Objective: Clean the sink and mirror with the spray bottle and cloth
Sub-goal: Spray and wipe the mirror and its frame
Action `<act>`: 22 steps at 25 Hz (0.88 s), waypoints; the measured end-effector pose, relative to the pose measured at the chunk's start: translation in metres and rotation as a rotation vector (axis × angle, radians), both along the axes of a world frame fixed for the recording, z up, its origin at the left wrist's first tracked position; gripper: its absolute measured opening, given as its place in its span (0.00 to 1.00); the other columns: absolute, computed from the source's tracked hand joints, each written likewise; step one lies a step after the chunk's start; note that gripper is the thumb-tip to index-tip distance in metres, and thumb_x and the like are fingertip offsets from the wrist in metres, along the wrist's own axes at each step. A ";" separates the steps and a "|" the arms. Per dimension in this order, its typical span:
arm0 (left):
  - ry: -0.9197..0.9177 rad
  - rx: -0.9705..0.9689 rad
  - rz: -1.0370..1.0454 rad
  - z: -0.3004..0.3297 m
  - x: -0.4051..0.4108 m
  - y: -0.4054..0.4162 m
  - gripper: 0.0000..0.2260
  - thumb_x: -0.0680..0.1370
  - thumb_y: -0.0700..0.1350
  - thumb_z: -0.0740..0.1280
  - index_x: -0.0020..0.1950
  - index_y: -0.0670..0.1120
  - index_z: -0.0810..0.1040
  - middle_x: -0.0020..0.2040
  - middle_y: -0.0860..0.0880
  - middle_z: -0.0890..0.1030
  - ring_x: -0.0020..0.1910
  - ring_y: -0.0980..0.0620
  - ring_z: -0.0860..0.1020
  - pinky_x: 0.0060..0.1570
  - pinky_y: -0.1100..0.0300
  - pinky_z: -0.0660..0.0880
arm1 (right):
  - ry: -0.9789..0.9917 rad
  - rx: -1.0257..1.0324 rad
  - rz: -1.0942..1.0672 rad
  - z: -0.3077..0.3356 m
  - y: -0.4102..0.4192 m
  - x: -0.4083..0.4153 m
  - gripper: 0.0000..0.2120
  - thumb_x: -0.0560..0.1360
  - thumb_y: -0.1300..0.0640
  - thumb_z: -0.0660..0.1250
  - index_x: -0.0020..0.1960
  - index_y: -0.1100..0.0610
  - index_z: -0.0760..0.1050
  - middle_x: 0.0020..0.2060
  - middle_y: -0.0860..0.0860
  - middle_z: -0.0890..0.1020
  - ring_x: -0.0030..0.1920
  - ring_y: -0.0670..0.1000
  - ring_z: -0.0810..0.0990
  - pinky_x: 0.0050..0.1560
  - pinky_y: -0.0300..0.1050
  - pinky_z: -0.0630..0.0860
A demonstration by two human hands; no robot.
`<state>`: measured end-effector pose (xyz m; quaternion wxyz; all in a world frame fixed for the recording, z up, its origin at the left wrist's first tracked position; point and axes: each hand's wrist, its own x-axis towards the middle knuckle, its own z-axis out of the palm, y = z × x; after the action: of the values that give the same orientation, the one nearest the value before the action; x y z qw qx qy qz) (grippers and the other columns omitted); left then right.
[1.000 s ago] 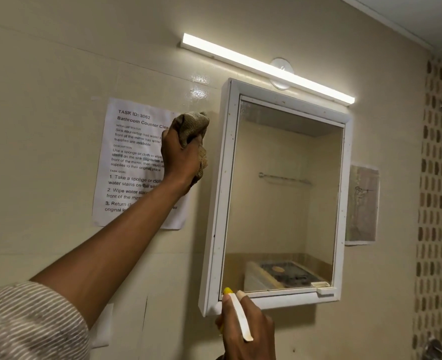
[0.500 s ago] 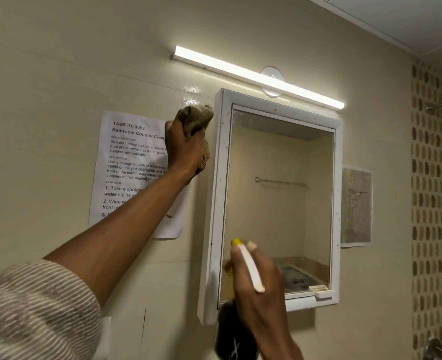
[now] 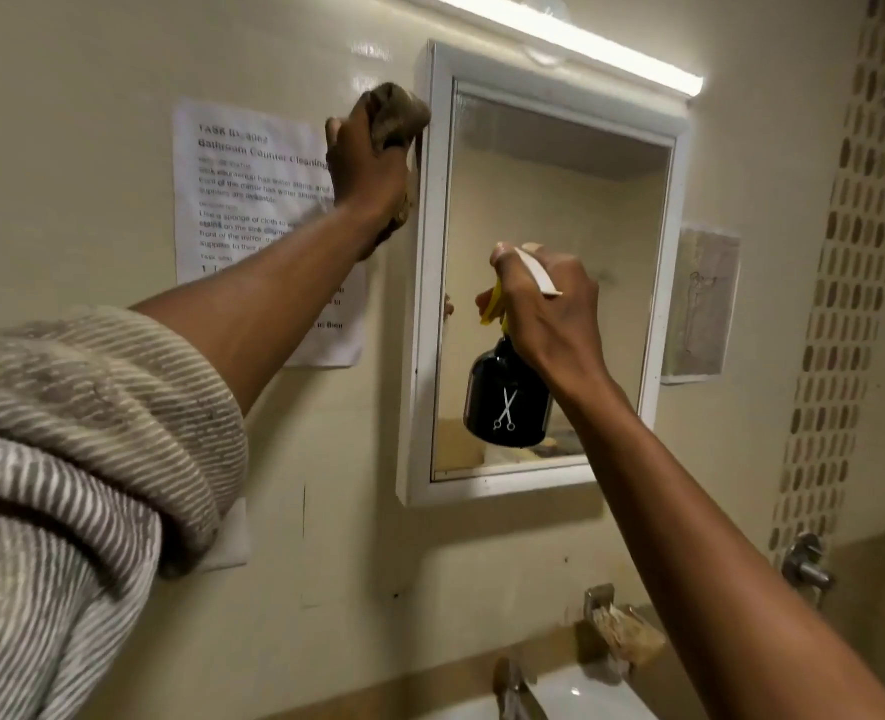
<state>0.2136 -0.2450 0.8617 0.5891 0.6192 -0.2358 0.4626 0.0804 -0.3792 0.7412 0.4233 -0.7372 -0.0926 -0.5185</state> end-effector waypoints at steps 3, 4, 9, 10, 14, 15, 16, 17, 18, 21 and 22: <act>0.039 0.050 0.065 -0.009 0.005 0.002 0.21 0.76 0.36 0.62 0.68 0.49 0.74 0.61 0.44 0.72 0.55 0.52 0.74 0.61 0.62 0.74 | 0.006 -0.002 0.013 -0.006 -0.001 -0.005 0.14 0.84 0.50 0.62 0.41 0.49 0.77 0.39 0.56 0.88 0.38 0.50 0.88 0.35 0.38 0.82; 0.037 0.064 0.084 -0.011 0.005 0.002 0.20 0.76 0.36 0.63 0.67 0.48 0.75 0.60 0.44 0.72 0.54 0.52 0.74 0.60 0.63 0.74 | 0.010 -0.002 0.015 -0.007 -0.002 -0.006 0.14 0.84 0.49 0.62 0.41 0.48 0.77 0.39 0.55 0.88 0.38 0.50 0.88 0.35 0.37 0.82; -0.011 0.122 0.139 0.000 -0.001 -0.002 0.18 0.76 0.36 0.61 0.64 0.48 0.75 0.59 0.42 0.72 0.52 0.50 0.75 0.56 0.61 0.76 | 0.001 0.020 0.061 -0.004 -0.006 -0.014 0.13 0.85 0.50 0.62 0.43 0.50 0.78 0.39 0.56 0.87 0.38 0.50 0.87 0.31 0.30 0.77; -0.011 0.133 0.150 0.005 -0.004 -0.004 0.19 0.76 0.36 0.60 0.65 0.49 0.75 0.60 0.42 0.71 0.53 0.48 0.75 0.58 0.58 0.77 | 0.003 0.026 0.060 -0.002 -0.007 -0.015 0.13 0.85 0.50 0.62 0.45 0.52 0.79 0.40 0.56 0.87 0.38 0.50 0.87 0.31 0.29 0.77; -0.056 0.309 0.266 0.016 -0.018 -0.011 0.20 0.74 0.39 0.58 0.65 0.50 0.74 0.63 0.39 0.67 0.56 0.41 0.71 0.60 0.51 0.72 | 0.012 0.046 0.065 0.002 -0.009 -0.017 0.13 0.84 0.48 0.62 0.50 0.55 0.81 0.42 0.56 0.88 0.41 0.50 0.88 0.33 0.31 0.79; -0.071 0.369 0.296 0.015 -0.022 -0.012 0.20 0.74 0.39 0.58 0.64 0.50 0.75 0.63 0.39 0.66 0.56 0.41 0.70 0.60 0.52 0.71 | 0.010 0.047 0.072 0.003 -0.010 -0.019 0.13 0.84 0.48 0.62 0.50 0.55 0.81 0.42 0.56 0.88 0.41 0.50 0.88 0.34 0.31 0.79; -0.080 0.413 0.317 0.013 -0.024 -0.012 0.21 0.73 0.38 0.58 0.64 0.51 0.75 0.63 0.39 0.65 0.56 0.41 0.69 0.59 0.54 0.69 | 0.008 0.048 0.077 0.003 -0.011 -0.020 0.13 0.84 0.48 0.62 0.49 0.54 0.81 0.42 0.56 0.88 0.41 0.50 0.88 0.33 0.31 0.79; -0.092 0.448 0.337 0.012 -0.024 -0.013 0.22 0.72 0.37 0.59 0.64 0.52 0.75 0.64 0.39 0.65 0.57 0.40 0.68 0.59 0.54 0.69 | 0.003 0.049 0.082 0.003 -0.012 -0.022 0.12 0.84 0.49 0.62 0.47 0.52 0.80 0.42 0.55 0.88 0.41 0.50 0.88 0.33 0.30 0.79; -0.100 0.483 0.361 0.010 -0.022 -0.013 0.23 0.72 0.36 0.60 0.64 0.53 0.75 0.64 0.39 0.64 0.59 0.39 0.68 0.60 0.54 0.68 | -0.002 0.049 0.086 0.003 -0.014 -0.024 0.12 0.84 0.49 0.62 0.45 0.49 0.79 0.41 0.55 0.88 0.41 0.50 0.88 0.34 0.31 0.79; -0.133 0.572 0.442 -0.003 -0.013 -0.014 0.22 0.74 0.37 0.65 0.65 0.53 0.75 0.67 0.39 0.63 0.63 0.38 0.67 0.57 0.57 0.64 | -0.012 0.051 0.086 0.001 -0.016 -0.030 0.13 0.84 0.50 0.63 0.41 0.45 0.76 0.41 0.56 0.88 0.41 0.52 0.88 0.36 0.37 0.81; -0.148 0.588 0.448 -0.011 -0.012 -0.014 0.20 0.74 0.38 0.66 0.65 0.53 0.75 0.67 0.39 0.63 0.63 0.39 0.67 0.56 0.58 0.65 | -0.010 0.054 0.085 0.000 -0.017 -0.031 0.13 0.84 0.50 0.63 0.41 0.44 0.76 0.41 0.56 0.88 0.42 0.52 0.88 0.37 0.39 0.81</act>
<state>0.2013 -0.2591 0.8509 0.2518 0.7628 -0.2593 0.5361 0.0493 -0.3965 0.7414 0.4642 -0.7181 -0.1118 -0.5063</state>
